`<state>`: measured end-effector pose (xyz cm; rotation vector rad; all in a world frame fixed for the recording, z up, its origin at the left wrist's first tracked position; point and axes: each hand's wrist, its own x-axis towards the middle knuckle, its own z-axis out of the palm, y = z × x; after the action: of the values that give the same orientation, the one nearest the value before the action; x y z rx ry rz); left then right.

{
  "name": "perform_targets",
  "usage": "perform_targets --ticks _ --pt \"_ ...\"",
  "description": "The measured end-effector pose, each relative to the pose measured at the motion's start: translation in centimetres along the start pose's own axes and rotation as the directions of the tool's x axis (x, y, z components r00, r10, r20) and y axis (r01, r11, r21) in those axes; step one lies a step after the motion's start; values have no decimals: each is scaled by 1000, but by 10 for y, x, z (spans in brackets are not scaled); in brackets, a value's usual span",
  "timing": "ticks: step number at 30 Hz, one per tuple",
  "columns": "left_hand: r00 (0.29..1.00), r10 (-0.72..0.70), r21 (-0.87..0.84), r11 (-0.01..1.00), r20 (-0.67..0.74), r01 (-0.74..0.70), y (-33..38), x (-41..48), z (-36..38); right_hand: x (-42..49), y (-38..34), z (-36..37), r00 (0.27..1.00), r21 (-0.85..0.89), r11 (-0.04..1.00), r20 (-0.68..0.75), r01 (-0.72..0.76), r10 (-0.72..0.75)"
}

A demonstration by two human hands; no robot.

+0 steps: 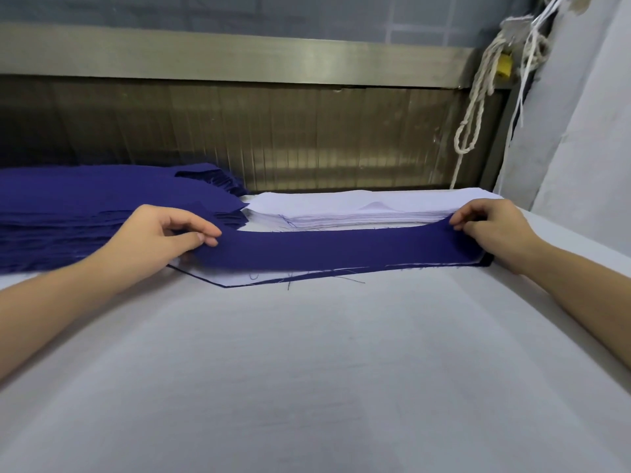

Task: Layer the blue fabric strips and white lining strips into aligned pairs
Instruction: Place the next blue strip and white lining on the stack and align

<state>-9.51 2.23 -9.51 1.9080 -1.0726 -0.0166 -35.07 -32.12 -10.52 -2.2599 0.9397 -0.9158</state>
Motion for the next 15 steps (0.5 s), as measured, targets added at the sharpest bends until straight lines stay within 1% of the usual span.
perform_targets --ticks 5,9,11,13,15 --pt "998 1 10 1000 62 -2 -1 -1 2 0 0 0 1000 -37 999 12 -9 10" --pt "999 32 -97 995 28 -29 0 -1 -1 2 0 -1 999 -36 999 -46 -5 3" --pt "998 35 -138 990 45 -28 -1 -1 -1 2 1 -1 999 -45 999 -45 -7 5" --pt "995 40 -101 994 88 -31 -3 -1 -1 2 1 0 1000 -75 997 -23 -12 10" --pt "991 42 -29 999 128 -39 -6 -1 -1 2 2 0 1000 -98 995 -18 -6 4"
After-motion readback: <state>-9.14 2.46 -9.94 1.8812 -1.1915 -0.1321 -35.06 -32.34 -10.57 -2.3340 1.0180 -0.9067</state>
